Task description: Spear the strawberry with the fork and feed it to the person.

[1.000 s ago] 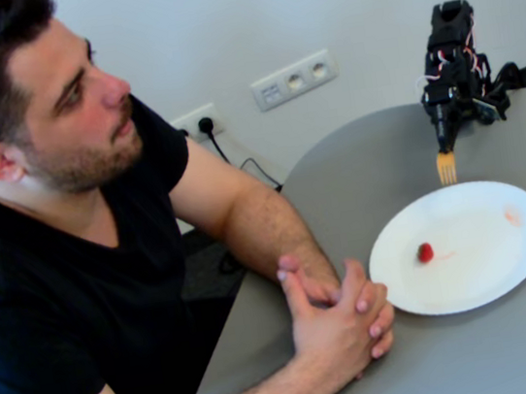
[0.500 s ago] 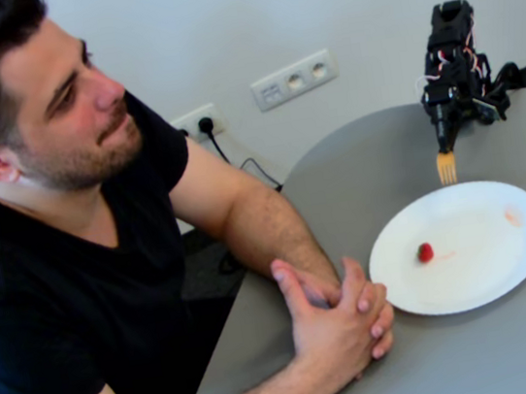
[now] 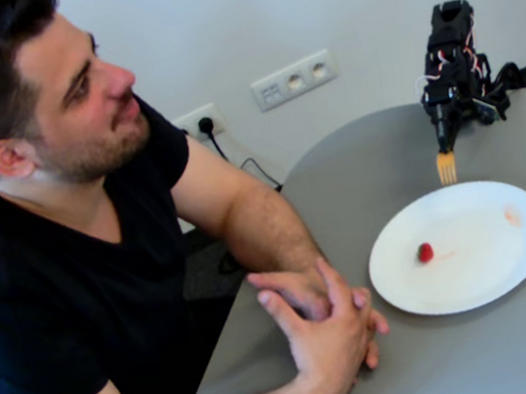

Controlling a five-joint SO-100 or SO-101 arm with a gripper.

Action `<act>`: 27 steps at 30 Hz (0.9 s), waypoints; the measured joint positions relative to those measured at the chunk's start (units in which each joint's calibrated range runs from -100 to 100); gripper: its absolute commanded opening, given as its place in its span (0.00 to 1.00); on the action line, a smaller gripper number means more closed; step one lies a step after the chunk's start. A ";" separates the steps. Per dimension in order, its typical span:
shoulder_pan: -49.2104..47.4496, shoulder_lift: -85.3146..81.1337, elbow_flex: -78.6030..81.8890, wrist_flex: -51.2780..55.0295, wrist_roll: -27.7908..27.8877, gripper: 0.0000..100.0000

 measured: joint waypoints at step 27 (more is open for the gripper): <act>1.17 0.17 -15.22 21.19 -0.31 0.01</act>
